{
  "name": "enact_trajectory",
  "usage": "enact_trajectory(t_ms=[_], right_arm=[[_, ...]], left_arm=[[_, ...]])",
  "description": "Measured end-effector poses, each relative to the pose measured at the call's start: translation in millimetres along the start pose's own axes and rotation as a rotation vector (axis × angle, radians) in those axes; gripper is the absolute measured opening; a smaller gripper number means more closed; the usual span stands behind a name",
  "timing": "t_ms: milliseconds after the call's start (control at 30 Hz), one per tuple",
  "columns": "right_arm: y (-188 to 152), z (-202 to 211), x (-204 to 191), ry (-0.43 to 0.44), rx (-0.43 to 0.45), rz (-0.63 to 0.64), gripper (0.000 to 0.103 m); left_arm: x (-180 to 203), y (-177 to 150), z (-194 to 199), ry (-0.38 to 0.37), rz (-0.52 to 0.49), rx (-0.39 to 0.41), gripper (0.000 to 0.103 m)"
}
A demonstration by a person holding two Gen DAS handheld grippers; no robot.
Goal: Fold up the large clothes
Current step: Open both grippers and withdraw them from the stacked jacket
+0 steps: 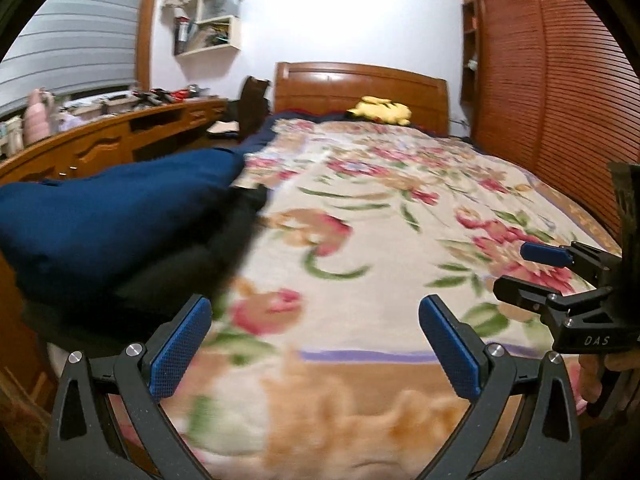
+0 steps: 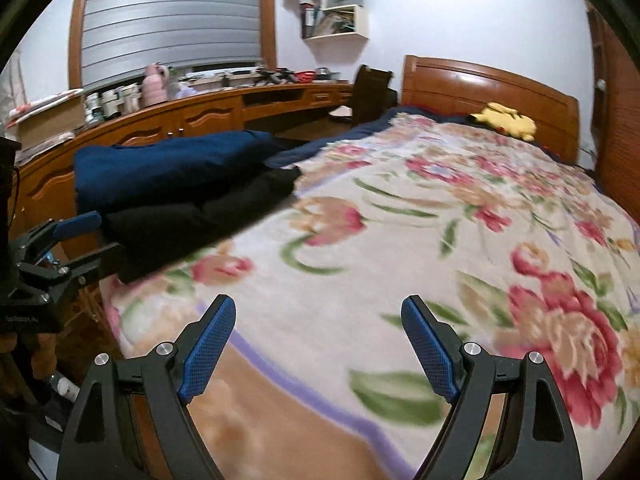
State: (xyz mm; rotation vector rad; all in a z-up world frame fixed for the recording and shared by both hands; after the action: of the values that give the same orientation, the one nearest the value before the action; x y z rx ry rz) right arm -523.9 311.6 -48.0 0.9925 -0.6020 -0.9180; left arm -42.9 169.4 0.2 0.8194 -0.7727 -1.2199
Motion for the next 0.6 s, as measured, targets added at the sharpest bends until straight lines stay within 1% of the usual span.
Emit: enact_trajectory(t_ms=[200, 400, 500, 600], right_arm=[[-23.4, 46.3, 33.3, -0.102, 0.015, -0.046, 0.086], [-38.6, 94.9, 61.4, -0.216, 0.065, -0.099, 0.086], [-45.5, 114.7, 72.3, -0.268, 0.083, -0.124, 0.086], [-54.2, 133.1, 81.8, -0.300, 0.121, -0.167, 0.086]], left_arm=[[60.6, -3.9, -18.5, -0.077, -0.022, -0.018, 0.103], [119.0, 4.5, -23.1, -0.134, -0.063, 0.007, 0.103], [137.9, 9.7, -21.7, -0.151, -0.077, 0.027, 0.103], [157.7, 14.2, -22.1, -0.181, -0.083, 0.038, 0.103]])
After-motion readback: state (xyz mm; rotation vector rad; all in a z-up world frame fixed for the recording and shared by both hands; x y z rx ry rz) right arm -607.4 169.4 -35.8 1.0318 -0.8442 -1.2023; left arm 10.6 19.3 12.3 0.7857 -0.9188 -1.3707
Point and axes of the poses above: each gripper's, at about its wrist camera, not at the fingertips, and z roughly against the way its jaws point, x to its right, y to its top, the point moved 1 cm from there along -z, roughly the way its jaws point, and after that the axes turned 2 degrees about -y, right-handed, at the moved point
